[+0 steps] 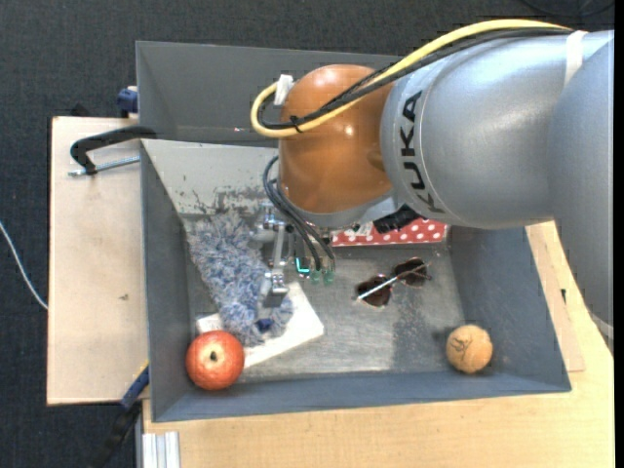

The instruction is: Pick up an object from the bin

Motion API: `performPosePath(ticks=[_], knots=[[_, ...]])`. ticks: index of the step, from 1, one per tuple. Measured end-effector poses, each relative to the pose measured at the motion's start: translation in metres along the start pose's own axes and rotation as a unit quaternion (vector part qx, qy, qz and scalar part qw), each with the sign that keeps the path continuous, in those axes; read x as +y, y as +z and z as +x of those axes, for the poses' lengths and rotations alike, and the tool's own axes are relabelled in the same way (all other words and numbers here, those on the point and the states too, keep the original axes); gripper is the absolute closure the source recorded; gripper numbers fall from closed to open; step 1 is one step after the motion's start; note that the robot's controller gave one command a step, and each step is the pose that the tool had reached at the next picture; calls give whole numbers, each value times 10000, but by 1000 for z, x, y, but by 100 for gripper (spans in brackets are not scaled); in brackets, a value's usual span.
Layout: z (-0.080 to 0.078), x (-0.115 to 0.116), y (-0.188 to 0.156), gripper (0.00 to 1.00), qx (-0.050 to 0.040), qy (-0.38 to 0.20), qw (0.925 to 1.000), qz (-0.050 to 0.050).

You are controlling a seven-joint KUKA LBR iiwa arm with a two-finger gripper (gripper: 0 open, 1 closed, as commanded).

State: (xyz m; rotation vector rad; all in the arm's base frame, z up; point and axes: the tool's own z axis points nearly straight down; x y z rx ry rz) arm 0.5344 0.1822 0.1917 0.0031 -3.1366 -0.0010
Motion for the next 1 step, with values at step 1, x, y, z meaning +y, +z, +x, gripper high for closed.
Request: performPosePath(ticks=[1], knots=[[-2,-1,-3,0,-29,9,10000,-6]])
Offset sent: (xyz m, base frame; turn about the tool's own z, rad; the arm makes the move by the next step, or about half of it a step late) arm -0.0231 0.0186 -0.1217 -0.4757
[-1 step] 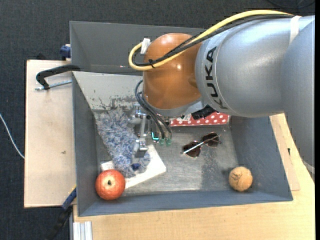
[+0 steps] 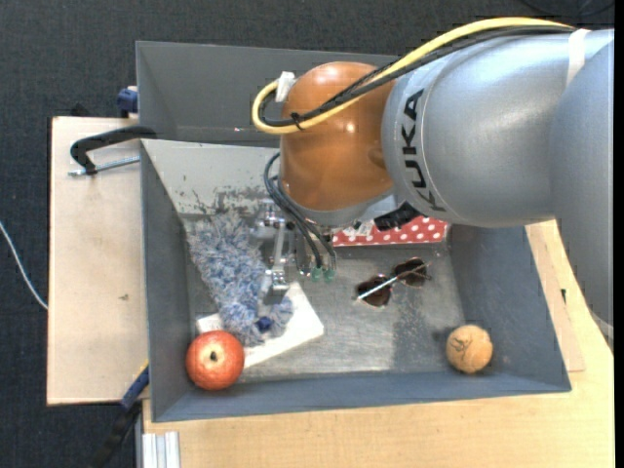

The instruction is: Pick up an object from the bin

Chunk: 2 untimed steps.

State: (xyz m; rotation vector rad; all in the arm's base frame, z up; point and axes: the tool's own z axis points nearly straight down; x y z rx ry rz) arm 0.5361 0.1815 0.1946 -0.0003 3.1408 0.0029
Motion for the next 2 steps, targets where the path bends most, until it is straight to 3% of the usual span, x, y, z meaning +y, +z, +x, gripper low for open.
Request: performPosePath(ticks=[1,2], knots=[[4,5,24,0,-38,-533,9986,-2],[10,15,115,0,-25,-2345,9721,-2]])
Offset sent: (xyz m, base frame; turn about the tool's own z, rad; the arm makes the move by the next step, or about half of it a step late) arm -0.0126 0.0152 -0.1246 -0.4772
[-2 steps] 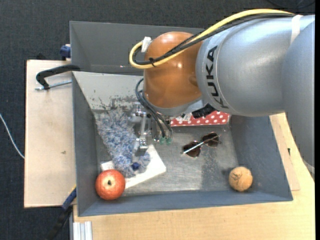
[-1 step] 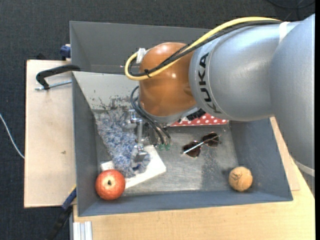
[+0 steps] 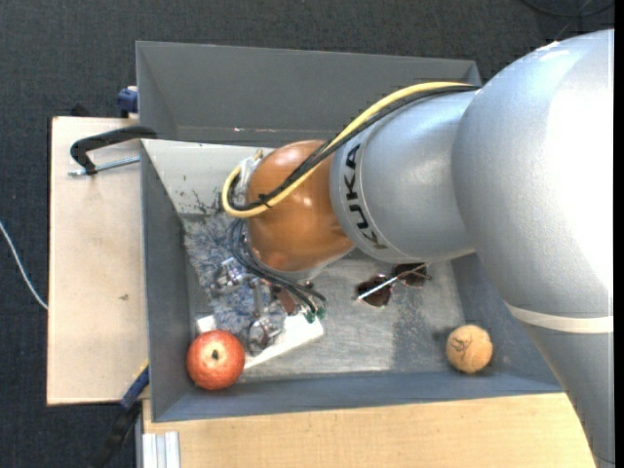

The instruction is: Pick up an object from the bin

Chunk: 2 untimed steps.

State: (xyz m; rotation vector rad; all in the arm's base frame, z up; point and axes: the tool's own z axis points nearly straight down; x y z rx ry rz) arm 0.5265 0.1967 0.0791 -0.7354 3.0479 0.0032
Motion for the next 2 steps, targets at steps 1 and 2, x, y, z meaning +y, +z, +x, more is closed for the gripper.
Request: performPosePath(ticks=[1,2], knots=[[-2,0,-7,0,-40,-17,10000,3],[-2,0,-2,0,-5,5,10000,-1]])
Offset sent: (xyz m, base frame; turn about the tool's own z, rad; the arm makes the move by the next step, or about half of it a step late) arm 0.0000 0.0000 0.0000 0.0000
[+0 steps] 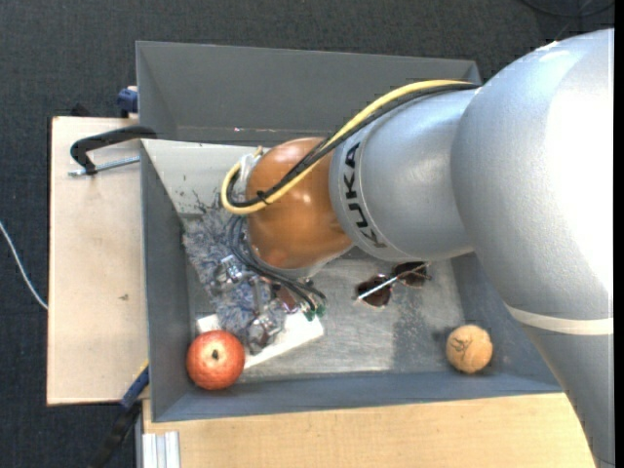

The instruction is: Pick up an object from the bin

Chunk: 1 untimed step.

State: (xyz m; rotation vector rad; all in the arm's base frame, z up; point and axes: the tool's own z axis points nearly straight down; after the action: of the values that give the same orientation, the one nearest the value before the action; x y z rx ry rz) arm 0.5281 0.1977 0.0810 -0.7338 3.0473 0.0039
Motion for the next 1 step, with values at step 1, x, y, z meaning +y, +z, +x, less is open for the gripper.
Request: performPosePath(ticks=[1], knots=[[-18,31,4,100,-27,-2482,9687,28]])
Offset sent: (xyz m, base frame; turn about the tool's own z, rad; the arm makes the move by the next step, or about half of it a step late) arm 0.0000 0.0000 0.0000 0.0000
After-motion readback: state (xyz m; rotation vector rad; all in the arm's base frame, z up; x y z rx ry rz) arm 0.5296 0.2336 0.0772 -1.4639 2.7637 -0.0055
